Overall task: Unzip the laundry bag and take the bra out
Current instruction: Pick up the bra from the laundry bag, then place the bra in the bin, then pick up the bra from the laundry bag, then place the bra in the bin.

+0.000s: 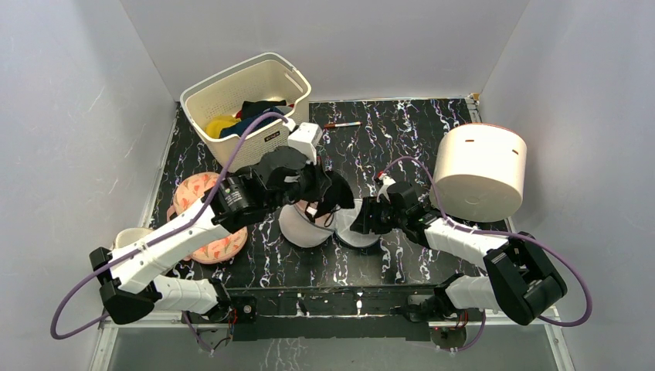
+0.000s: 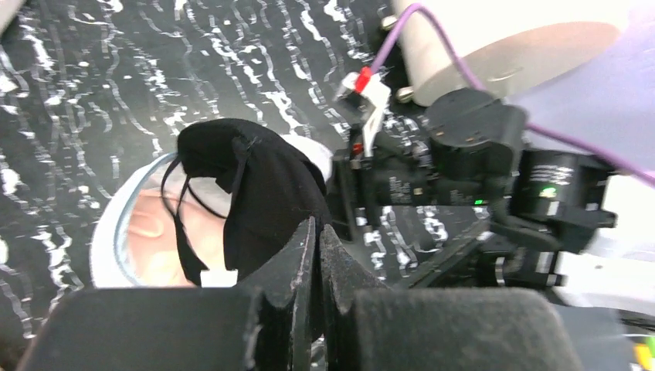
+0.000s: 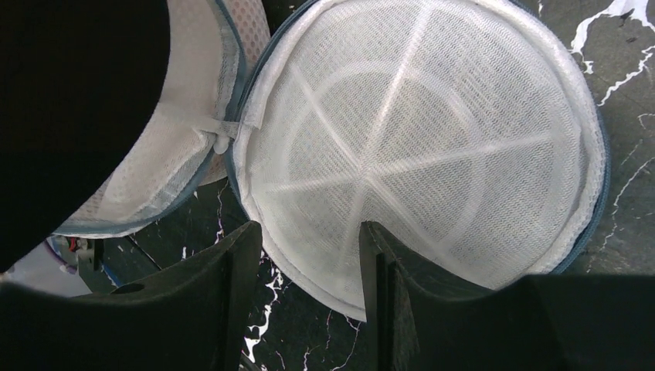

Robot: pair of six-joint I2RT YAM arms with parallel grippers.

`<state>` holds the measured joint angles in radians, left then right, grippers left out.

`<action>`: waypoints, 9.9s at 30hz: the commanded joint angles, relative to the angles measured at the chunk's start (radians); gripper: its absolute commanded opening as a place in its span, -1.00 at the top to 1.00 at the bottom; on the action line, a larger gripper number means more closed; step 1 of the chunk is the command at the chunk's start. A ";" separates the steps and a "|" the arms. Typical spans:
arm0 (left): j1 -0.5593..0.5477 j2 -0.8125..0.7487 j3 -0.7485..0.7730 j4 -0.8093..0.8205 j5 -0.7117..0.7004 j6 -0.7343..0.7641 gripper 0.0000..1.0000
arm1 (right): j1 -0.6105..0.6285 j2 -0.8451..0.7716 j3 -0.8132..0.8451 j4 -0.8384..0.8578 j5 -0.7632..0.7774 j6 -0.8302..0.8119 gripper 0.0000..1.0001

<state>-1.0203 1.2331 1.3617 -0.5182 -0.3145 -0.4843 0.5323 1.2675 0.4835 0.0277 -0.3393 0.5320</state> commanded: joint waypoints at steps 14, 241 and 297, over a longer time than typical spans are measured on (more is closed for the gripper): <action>0.067 0.141 0.524 0.000 -0.006 0.228 1.00 | 0.004 -0.082 0.106 -0.073 0.054 -0.036 -0.15; 0.106 0.195 -0.282 0.135 0.266 0.006 1.00 | 0.004 0.181 0.142 -0.135 0.095 0.014 -0.47; 0.112 0.051 0.230 -0.012 -0.367 0.091 1.00 | 0.004 0.056 0.121 -0.200 0.140 -0.022 -0.53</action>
<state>-0.9119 1.2152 1.4551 -0.3603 -0.3767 -0.4595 0.5358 1.3525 0.5907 -0.1383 -0.2298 0.5278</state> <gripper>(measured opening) 0.083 0.765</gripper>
